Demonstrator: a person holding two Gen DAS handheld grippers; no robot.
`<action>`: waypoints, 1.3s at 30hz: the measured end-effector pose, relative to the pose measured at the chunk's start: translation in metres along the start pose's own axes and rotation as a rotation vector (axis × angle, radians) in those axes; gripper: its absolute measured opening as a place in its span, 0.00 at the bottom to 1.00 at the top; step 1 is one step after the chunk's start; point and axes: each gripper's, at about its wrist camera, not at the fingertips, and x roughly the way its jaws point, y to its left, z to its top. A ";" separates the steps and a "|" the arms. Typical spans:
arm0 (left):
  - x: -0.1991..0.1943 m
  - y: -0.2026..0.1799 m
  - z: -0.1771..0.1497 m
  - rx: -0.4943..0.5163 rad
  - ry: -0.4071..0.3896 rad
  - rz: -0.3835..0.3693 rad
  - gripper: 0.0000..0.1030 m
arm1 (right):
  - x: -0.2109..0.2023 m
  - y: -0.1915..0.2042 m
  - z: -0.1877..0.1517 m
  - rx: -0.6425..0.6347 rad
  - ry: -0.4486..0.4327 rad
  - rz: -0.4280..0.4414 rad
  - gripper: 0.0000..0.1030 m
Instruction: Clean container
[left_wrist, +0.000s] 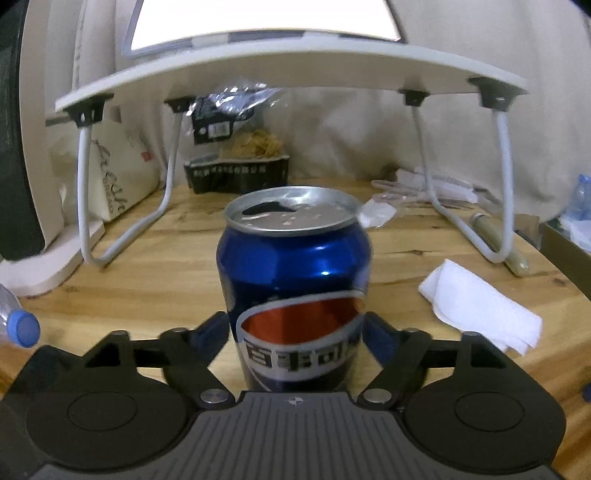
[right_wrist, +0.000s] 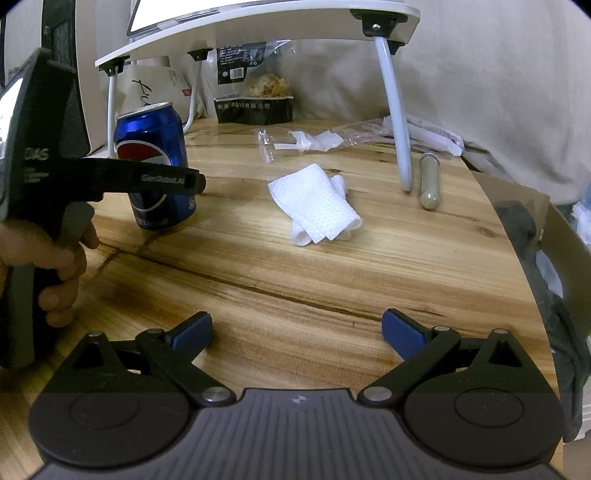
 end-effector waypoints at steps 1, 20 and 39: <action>-0.005 0.002 -0.001 0.006 0.003 -0.028 0.87 | 0.000 0.000 0.000 0.001 0.000 -0.002 1.00; -0.043 0.009 -0.041 0.027 0.178 -0.085 1.00 | 0.002 0.000 0.001 0.002 0.000 -0.011 1.00; -0.040 0.008 -0.041 0.009 0.182 -0.098 1.00 | 0.001 0.001 0.000 -0.001 0.000 -0.012 1.00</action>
